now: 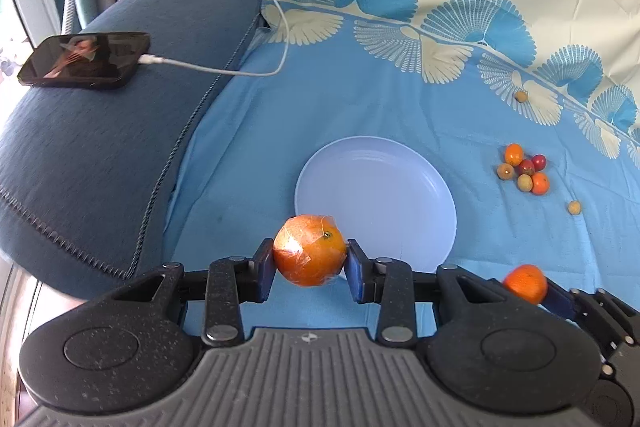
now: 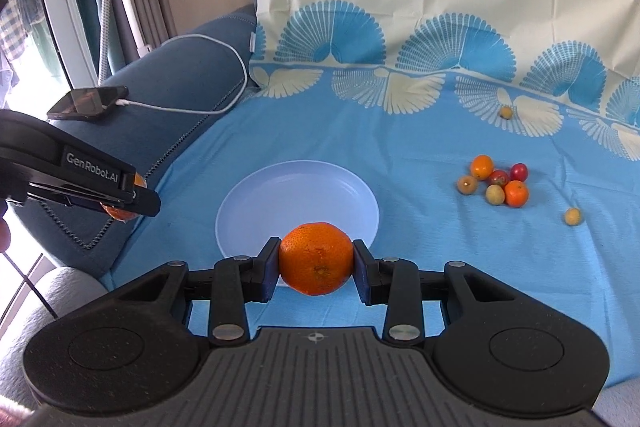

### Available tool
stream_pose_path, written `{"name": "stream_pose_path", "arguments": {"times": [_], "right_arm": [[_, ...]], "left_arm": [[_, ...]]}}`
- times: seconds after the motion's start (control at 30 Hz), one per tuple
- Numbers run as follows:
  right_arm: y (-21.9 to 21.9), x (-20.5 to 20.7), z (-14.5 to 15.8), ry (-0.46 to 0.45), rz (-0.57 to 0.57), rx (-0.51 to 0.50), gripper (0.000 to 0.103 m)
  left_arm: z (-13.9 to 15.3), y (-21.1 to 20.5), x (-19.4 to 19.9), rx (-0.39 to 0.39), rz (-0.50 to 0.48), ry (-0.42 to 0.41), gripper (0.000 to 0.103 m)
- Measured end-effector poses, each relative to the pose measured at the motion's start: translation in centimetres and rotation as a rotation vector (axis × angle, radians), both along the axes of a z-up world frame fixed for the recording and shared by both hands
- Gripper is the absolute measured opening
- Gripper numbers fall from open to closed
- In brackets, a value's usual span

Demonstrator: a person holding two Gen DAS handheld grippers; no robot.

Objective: Organize fruits
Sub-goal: 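Carry both mandarins over the plate and open both tools to drop them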

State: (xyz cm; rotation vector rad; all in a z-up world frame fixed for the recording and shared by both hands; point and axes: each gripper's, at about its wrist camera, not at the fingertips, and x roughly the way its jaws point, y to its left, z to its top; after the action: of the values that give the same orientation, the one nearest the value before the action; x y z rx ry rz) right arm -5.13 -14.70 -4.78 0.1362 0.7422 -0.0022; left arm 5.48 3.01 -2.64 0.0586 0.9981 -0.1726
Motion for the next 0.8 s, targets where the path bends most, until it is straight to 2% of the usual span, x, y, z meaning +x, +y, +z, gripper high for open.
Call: {"name": "stream_pose_path", "arguments": {"times": [0.4, 0.8], "right_arm": [[-0.3, 6.7, -3.0, 0.092, 0.003, 0.019, 0.039], [-1.5, 9.9, -6.0, 0.155, -0.003, 0.026, 0.039]], "left_arm": [[-3.5, -2.0, 5.3, 0.039, -0.02, 0.057, 0.04], [-6.9, -3.9, 8.1, 0.081, -0.054, 0.096, 0.04]]}}
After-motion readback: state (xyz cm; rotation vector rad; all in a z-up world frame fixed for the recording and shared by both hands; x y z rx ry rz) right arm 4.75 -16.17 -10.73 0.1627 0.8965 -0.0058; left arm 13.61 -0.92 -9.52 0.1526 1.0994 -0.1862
